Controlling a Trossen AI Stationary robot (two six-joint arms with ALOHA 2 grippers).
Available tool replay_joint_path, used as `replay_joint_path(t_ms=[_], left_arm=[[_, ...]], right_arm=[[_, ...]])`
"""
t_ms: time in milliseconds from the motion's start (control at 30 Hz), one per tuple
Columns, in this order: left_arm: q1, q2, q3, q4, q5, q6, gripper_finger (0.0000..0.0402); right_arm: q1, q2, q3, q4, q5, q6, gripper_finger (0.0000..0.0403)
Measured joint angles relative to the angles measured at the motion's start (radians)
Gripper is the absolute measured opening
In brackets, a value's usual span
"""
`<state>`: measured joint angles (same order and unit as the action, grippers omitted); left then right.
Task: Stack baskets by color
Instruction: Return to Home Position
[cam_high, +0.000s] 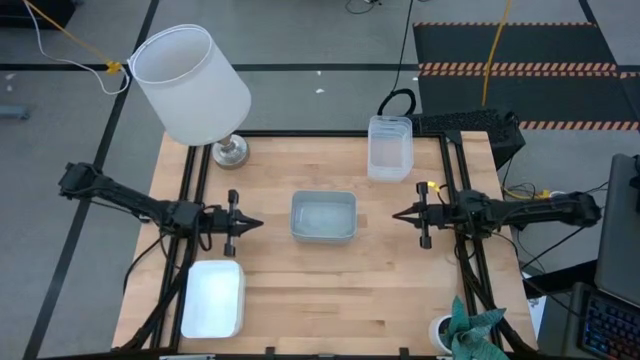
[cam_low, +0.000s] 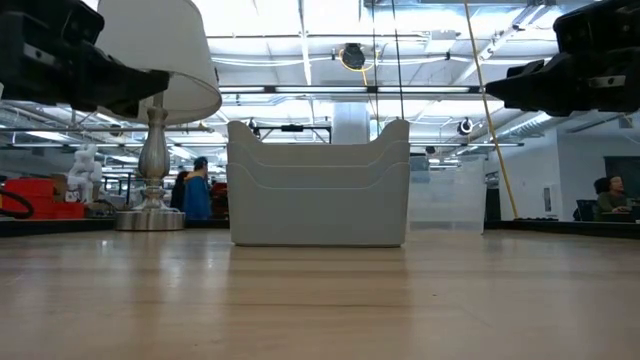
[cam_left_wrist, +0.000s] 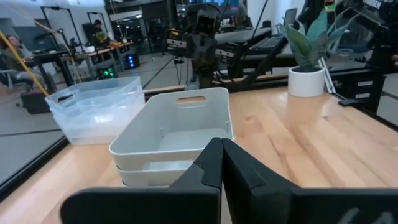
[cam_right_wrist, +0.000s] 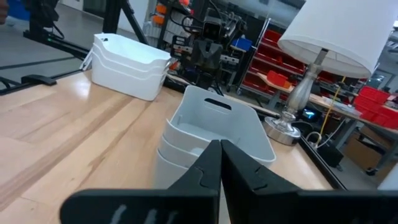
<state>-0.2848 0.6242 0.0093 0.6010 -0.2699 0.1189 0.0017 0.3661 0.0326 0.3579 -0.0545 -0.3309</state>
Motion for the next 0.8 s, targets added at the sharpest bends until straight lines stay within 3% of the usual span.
replay_joint_path(t_ms=[633,800], left_arm=[[0.0,-0.172,0.0,-0.174,0.008,0.01,0.0004],[0.0,-0.188,0.0,-0.188,0.008,0.011,0.0003]], right_arm=[[0.0,-0.352,-0.001,-0.31,0.031,0.019,0.0],[0.0,-0.364,-0.001,-0.325,0.053,0.015,0.0]])
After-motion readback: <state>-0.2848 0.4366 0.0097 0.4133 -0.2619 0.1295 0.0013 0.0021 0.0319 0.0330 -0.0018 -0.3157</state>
